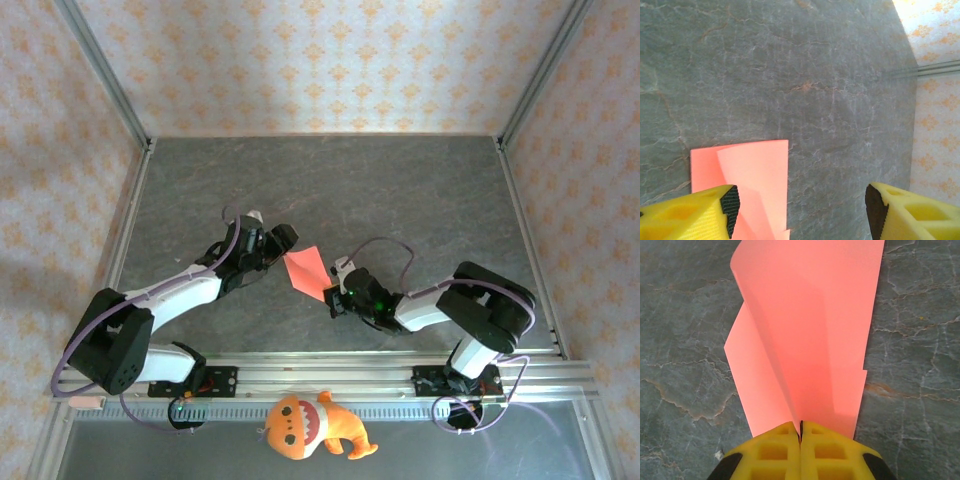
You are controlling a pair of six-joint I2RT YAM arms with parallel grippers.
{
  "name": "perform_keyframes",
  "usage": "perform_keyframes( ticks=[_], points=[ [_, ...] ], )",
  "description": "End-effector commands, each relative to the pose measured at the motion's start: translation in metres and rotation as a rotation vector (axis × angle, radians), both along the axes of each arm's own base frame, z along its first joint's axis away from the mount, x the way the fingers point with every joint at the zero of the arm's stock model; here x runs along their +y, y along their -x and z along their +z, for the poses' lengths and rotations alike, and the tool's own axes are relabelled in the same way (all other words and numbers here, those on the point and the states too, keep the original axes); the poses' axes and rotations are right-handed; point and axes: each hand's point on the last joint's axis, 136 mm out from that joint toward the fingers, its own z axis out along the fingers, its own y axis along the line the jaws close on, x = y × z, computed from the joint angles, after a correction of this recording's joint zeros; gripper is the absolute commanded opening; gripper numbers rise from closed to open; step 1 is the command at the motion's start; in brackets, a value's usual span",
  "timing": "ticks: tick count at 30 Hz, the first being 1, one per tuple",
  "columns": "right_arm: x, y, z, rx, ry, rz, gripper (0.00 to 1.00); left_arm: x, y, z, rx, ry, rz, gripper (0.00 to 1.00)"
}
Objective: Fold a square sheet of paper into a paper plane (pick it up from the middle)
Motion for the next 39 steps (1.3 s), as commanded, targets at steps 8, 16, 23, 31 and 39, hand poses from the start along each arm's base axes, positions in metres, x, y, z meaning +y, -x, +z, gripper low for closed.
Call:
perform_keyframes(
  ticks=[8,16,23,31,39],
  points=[
    [-0.010,0.014,-0.018,0.044,-0.056,-0.043,0.00,0.005,0.002,-0.005,0.007,0.026,0.034,0.69],
    [-0.010,0.019,-0.007,0.103,-0.157,-0.024,0.00,-0.001,0.003,-0.006,-0.005,0.070,0.018,0.35],
    [-0.011,0.020,-0.011,0.211,-0.227,-0.068,0.00,-0.005,0.010,-0.012,0.002,0.117,0.003,0.14],
    [-0.012,0.020,-0.017,0.312,-0.318,-0.137,0.00,-0.004,0.019,-0.016,0.011,0.133,-0.009,0.11],
    [-0.015,0.020,-0.021,0.336,-0.333,-0.168,0.00,-0.025,0.019,-0.010,-0.017,0.186,-0.083,0.05]
  ],
)
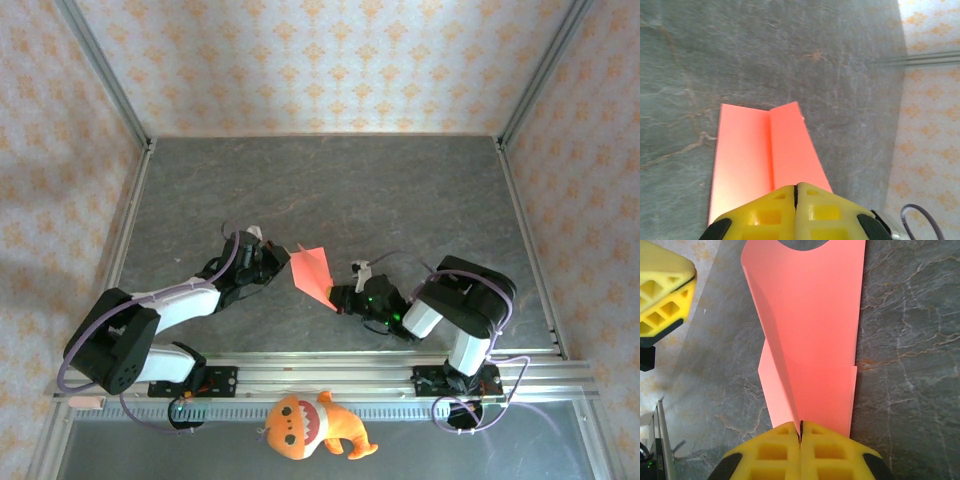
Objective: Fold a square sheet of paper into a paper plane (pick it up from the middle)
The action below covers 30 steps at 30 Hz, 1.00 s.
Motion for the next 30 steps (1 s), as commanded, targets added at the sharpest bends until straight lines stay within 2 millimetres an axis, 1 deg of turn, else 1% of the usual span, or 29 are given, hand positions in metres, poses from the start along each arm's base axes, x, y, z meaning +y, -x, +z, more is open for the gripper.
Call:
perform_keyframes(
  ticks=[1,5,8,11,14,16,19,23,25,26,30],
  points=[
    [-0.008,0.016,-0.027,0.107,0.054,0.014,0.00,-0.022,-0.003,0.013,-0.057,0.057,-0.073,0.05],
    [-0.007,0.015,-0.028,0.114,0.054,0.011,0.00,-0.049,-0.004,0.018,-0.087,0.088,-0.164,0.03],
    [-0.005,0.014,-0.028,0.121,0.051,0.009,0.00,-0.064,-0.003,0.011,-0.078,0.091,-0.203,0.03],
    [-0.005,0.013,-0.028,0.127,0.051,0.007,0.00,-0.074,-0.004,0.005,-0.070,0.112,-0.221,0.02],
    [-0.004,0.013,-0.029,0.131,0.053,0.005,0.00,-0.080,-0.004,-0.003,-0.051,0.115,-0.228,0.02],
    [-0.004,0.013,-0.029,0.133,0.051,0.007,0.00,-0.083,-0.003,-0.010,-0.036,0.108,-0.235,0.00],
    [-0.003,0.012,-0.028,0.132,0.056,0.005,0.00,-0.080,-0.003,-0.022,-0.011,0.082,-0.223,0.00],
    [0.001,0.010,-0.024,0.128,0.063,0.014,0.05,-0.079,-0.002,-0.031,0.005,0.072,-0.221,0.00],
    [0.001,0.008,-0.024,0.124,0.071,0.012,0.04,-0.078,-0.002,-0.035,0.015,0.062,-0.216,0.00],
    [0.001,0.008,-0.023,0.122,0.075,0.011,0.01,-0.077,-0.002,-0.036,0.017,0.059,-0.214,0.00],
    [-0.001,0.007,-0.024,0.130,0.079,0.003,0.00,-0.075,-0.003,-0.038,0.021,0.033,-0.210,0.00]
  ],
)
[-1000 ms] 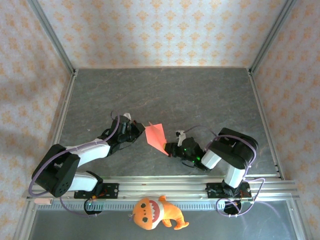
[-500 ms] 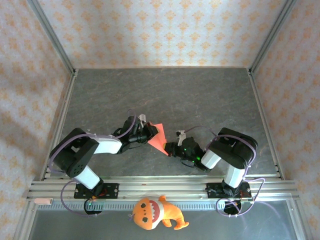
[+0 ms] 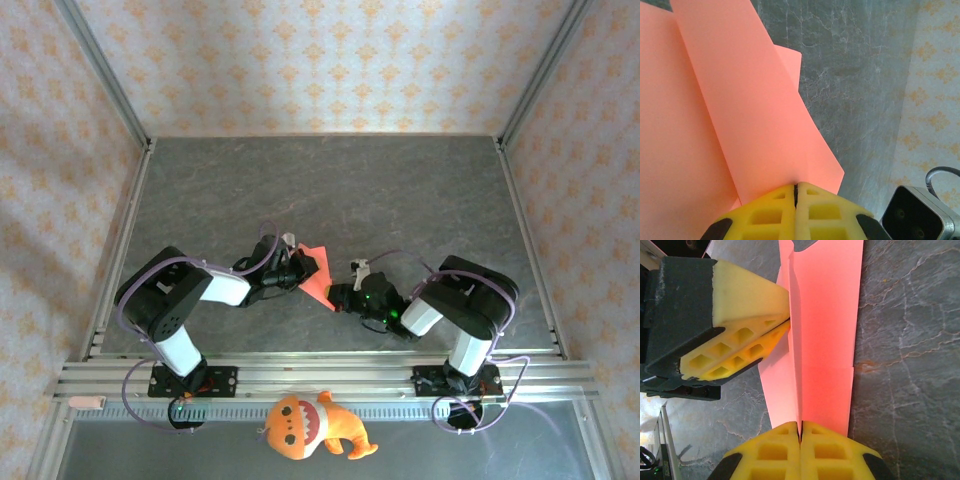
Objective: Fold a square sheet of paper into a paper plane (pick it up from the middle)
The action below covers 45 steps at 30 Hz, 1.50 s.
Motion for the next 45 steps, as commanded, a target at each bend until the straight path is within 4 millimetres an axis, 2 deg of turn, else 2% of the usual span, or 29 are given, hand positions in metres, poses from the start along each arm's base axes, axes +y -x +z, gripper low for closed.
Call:
perform_keyframes(
  ticks=[1,11,28,45],
  points=[
    [-0.003,0.011,-0.024,0.086,0.075,0.025,0.00,-0.002,-0.008,0.007,-0.033,-0.014,0.007,0.00],
    [-0.006,0.010,-0.026,0.099,0.071,0.009,0.00,-0.003,-0.002,0.017,-0.058,0.010,-0.004,0.00],
    [-0.008,0.009,-0.026,0.102,0.090,0.002,0.00,-0.001,-0.001,-0.013,0.006,-0.046,0.012,0.00],
    [-0.006,0.011,-0.034,0.150,0.114,0.016,0.00,-0.001,-0.002,-0.027,0.034,-0.100,-0.011,0.00]
  ],
)
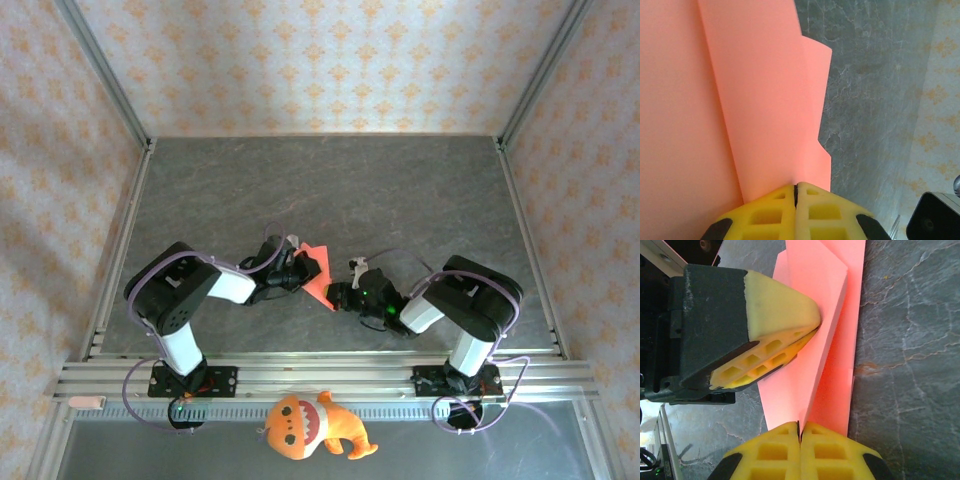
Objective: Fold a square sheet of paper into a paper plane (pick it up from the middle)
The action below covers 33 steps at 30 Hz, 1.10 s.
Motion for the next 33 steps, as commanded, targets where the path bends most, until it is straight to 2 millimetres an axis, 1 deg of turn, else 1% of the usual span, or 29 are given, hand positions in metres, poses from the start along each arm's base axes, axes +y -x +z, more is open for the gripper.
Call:
perform_keyframes(
  ticks=[1,7,11,18,21,25,28,30,33],
  points=[
    [-0.009,0.013,-0.034,0.112,0.102,0.010,0.00,0.003,0.000,-0.011,0.011,-0.059,-0.002,0.00],
    [-0.010,0.013,-0.035,0.120,0.103,0.008,0.00,0.003,0.000,-0.015,0.016,-0.081,-0.014,0.00],
    [-0.011,0.013,-0.034,0.121,0.103,0.008,0.00,0.005,0.001,-0.022,0.028,-0.119,-0.028,0.00],
    [-0.010,0.012,-0.033,0.129,0.101,0.007,0.00,0.011,0.008,-0.042,0.082,-0.193,-0.054,0.00],
    [-0.009,0.013,-0.029,0.138,0.093,0.008,0.04,0.016,0.012,-0.048,0.093,-0.218,-0.052,0.00],
    [-0.004,0.016,-0.016,0.154,0.061,0.026,0.09,0.019,0.014,-0.051,0.095,-0.235,-0.050,0.00],
    [-0.004,0.021,-0.010,0.173,0.055,0.038,0.12,0.020,0.015,-0.051,0.095,-0.239,-0.050,0.00],
    [-0.004,0.025,-0.007,0.190,0.047,0.057,0.12,0.020,0.016,-0.052,0.098,-0.238,-0.049,0.00],
    [-0.006,0.032,-0.010,0.207,0.057,0.078,0.12,0.019,0.016,-0.053,0.098,-0.234,-0.050,0.00]
  ],
)
